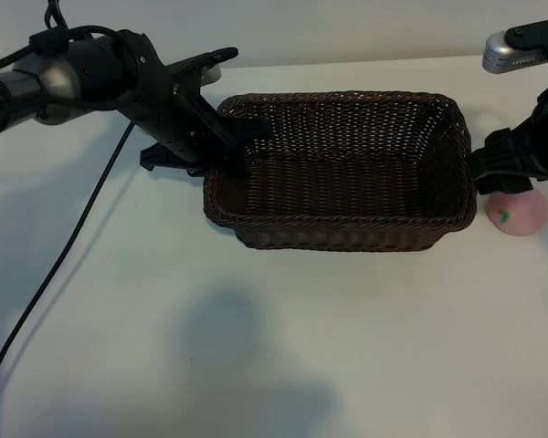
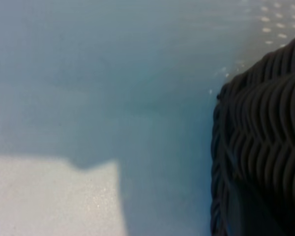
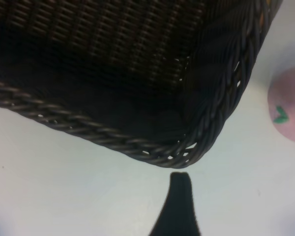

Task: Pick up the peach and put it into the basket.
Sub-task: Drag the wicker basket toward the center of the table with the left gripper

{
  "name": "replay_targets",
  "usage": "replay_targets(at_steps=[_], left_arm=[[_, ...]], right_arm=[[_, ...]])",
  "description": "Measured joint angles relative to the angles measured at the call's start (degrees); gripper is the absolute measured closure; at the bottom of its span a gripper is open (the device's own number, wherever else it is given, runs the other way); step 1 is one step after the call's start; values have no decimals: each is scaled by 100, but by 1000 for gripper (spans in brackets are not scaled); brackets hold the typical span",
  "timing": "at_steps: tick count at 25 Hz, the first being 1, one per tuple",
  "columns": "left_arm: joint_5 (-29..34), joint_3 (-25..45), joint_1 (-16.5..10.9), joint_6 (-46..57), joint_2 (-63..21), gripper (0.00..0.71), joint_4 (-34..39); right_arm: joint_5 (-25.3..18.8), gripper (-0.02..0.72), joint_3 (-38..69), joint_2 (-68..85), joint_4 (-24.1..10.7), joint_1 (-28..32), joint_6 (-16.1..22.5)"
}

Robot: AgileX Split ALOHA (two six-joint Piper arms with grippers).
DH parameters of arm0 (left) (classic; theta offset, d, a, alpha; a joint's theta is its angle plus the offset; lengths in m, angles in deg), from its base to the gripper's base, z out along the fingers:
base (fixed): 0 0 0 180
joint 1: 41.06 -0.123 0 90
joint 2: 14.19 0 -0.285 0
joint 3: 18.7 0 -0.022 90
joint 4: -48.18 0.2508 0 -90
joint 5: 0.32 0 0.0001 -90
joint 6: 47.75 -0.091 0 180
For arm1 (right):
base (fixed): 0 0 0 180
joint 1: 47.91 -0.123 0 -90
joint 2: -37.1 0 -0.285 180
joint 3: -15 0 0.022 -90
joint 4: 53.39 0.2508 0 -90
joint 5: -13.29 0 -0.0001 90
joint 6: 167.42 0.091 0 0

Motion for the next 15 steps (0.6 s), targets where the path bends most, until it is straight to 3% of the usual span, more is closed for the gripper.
replay_targets(at_steps=[3, 6, 12, 15], left_arm=[[0, 0, 0, 0, 6, 547, 0], [0, 0, 0, 0, 6, 487, -30], [79, -52, 2, 0, -260, 101, 131], [381, -108, 2, 37, -606, 25, 425]], right_arm=[[0, 110, 0, 0, 0, 0, -2], [0, 110, 0, 0, 0, 0, -7], [0, 110, 0, 0, 0, 0, -7], [0, 110, 0, 0, 0, 0, -9]])
